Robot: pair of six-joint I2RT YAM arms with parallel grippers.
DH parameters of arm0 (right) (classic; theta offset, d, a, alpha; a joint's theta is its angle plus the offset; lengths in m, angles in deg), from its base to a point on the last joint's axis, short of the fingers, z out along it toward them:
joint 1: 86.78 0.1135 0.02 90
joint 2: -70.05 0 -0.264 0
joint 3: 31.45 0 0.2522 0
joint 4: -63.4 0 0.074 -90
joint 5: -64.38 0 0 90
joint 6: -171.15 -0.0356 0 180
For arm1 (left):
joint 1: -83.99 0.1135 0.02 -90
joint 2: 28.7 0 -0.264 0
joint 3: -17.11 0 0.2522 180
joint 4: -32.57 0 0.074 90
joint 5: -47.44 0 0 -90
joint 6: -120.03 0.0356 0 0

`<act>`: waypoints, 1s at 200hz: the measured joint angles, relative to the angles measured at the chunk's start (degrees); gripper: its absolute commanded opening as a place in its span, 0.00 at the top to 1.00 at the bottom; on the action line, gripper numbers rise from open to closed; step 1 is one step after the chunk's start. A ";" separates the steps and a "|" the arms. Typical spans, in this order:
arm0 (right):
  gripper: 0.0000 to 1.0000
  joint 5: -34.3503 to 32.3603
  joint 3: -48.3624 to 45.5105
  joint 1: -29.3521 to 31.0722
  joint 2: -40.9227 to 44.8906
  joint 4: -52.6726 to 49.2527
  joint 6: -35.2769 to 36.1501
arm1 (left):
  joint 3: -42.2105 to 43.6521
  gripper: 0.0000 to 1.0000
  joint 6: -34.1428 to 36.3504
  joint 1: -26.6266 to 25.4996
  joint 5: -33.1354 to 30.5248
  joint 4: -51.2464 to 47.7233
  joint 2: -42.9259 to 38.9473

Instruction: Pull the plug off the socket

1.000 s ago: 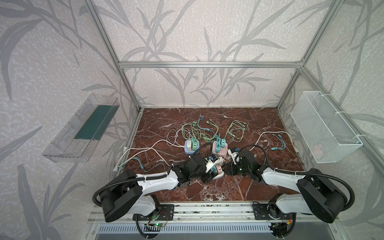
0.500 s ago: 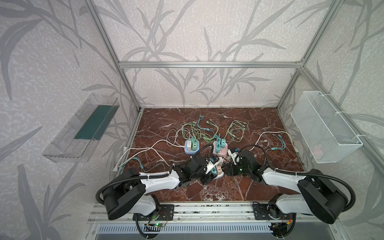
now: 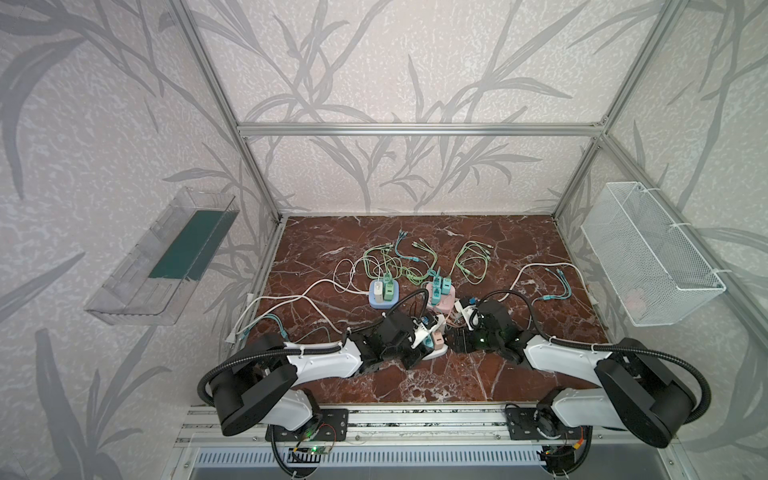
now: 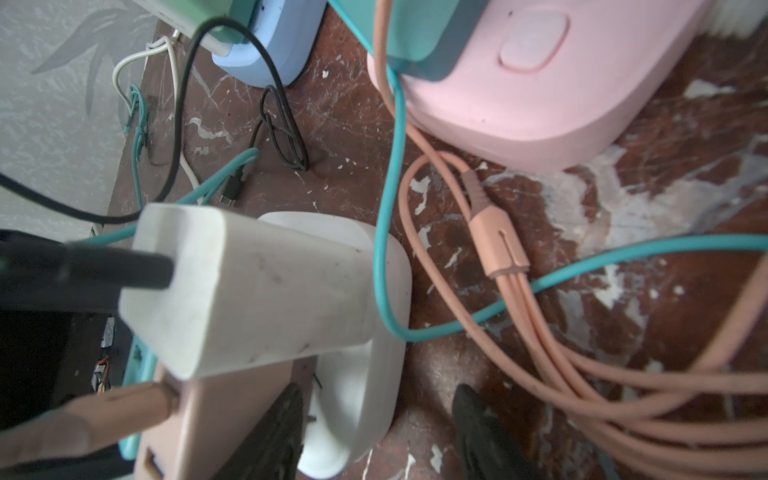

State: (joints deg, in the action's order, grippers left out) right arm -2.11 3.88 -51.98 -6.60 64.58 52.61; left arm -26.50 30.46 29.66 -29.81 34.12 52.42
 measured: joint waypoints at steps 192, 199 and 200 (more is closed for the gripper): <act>0.53 -0.90 0.00 0.00 -0.79 -0.09 0.44 | -0.11 0.81 0.13 -0.37 0.74 1.16 0.66; 0.54 -0.83 0.00 0.00 -0.81 -0.07 0.44 | -0.11 0.81 0.07 -0.39 0.74 1.22 0.63; 0.54 -0.83 0.00 0.02 -0.81 -0.07 0.44 | -0.11 0.81 0.07 -0.39 0.74 1.25 0.66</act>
State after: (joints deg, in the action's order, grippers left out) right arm -2.95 3.88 -51.96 -7.40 64.51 53.05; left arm -26.61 30.52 29.27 -29.06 35.37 53.07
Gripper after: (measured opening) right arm 0.480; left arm 0.411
